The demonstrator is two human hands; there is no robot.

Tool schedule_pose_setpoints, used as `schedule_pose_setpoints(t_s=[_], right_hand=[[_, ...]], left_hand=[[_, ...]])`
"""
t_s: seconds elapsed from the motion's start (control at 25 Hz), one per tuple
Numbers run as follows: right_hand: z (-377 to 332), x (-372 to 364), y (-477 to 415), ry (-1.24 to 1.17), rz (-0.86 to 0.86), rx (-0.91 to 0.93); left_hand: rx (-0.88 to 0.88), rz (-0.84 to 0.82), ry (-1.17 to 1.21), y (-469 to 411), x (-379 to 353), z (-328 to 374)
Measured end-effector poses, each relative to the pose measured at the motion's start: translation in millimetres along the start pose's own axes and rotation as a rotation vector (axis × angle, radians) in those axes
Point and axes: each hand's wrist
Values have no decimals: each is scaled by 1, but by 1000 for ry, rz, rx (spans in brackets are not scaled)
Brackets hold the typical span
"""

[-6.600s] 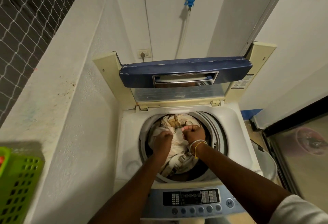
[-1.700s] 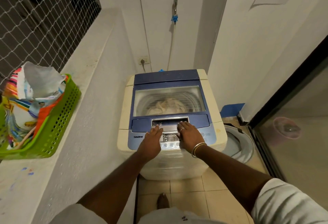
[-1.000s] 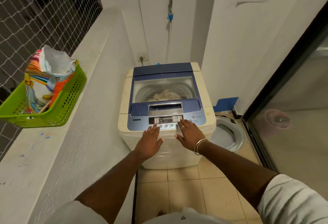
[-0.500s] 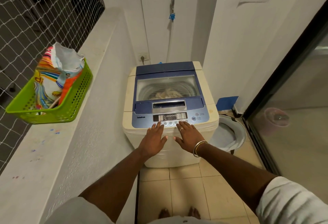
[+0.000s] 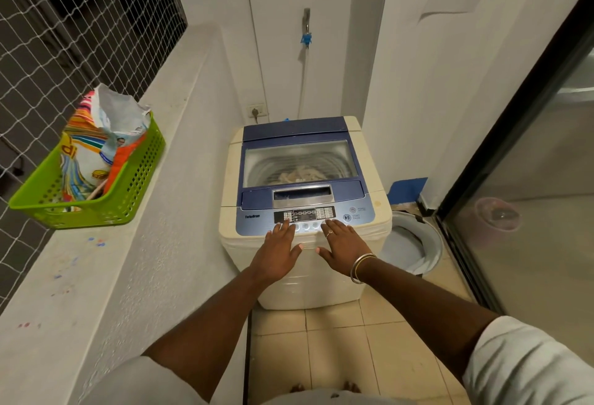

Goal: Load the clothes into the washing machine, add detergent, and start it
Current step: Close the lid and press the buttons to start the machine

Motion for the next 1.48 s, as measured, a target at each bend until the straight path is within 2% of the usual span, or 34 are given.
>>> schedule_pose_setpoints(t_s=[0.76, 1.0, 1.24, 1.48], right_hand=[[36, -4, -15, -6, -25, -69], [54, 1, -25, 1, -92, -161], [69, -1, -36, 6, -167, -149], [76, -13, -40, -42, -168, -163]], left_hand=[[21, -12, 25, -18, -13, 9], [30, -10, 47, -27, -12, 16], [31, 4, 38, -32, -13, 19], [48, -13, 28, -44, -16, 17]])
Point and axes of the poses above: each hand's wrist, its own y-axis away from the middle knuckle, its own x-axis out of the back of the hand, z = x × y, and after that the axes turned 7 degrees about z, right-handed
